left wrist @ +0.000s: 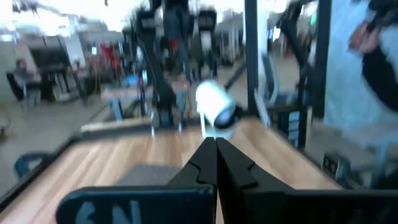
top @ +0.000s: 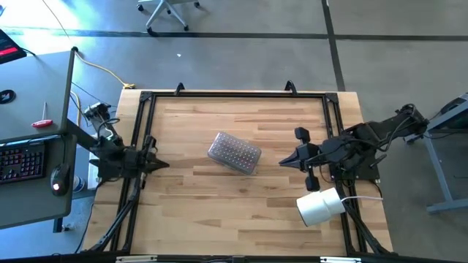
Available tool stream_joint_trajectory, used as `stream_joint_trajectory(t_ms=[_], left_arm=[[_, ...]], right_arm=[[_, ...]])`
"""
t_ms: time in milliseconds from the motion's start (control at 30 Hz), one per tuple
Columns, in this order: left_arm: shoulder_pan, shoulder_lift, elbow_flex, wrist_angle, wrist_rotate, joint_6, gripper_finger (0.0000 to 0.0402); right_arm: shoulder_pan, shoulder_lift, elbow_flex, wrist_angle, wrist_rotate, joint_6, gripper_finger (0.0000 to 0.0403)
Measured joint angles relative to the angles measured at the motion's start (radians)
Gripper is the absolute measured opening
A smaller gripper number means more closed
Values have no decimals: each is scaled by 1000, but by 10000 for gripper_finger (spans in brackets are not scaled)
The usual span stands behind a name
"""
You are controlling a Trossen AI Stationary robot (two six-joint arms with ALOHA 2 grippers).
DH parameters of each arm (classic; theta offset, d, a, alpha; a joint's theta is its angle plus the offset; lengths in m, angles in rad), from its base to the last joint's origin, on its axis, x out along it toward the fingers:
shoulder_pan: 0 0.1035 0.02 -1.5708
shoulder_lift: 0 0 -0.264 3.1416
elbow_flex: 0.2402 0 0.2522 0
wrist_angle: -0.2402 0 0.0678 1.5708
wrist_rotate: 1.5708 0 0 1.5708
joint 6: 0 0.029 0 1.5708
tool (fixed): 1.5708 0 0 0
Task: Pick & place school supplies into a supply box
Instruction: Return to Home Position
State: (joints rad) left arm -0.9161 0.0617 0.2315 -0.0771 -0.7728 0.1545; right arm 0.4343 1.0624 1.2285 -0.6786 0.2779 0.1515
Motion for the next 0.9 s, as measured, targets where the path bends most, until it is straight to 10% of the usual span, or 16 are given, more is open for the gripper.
stream_joint_trajectory(t_ms=[600,900], left_arm=[[171,-34,-218,434,118,96,31],[394,-31,-219,314,90,-30,44]], right_arm=[[-81,-286,-323,477,-57,-225,0],[-213,-556,-631,722,-33,-226,0]])
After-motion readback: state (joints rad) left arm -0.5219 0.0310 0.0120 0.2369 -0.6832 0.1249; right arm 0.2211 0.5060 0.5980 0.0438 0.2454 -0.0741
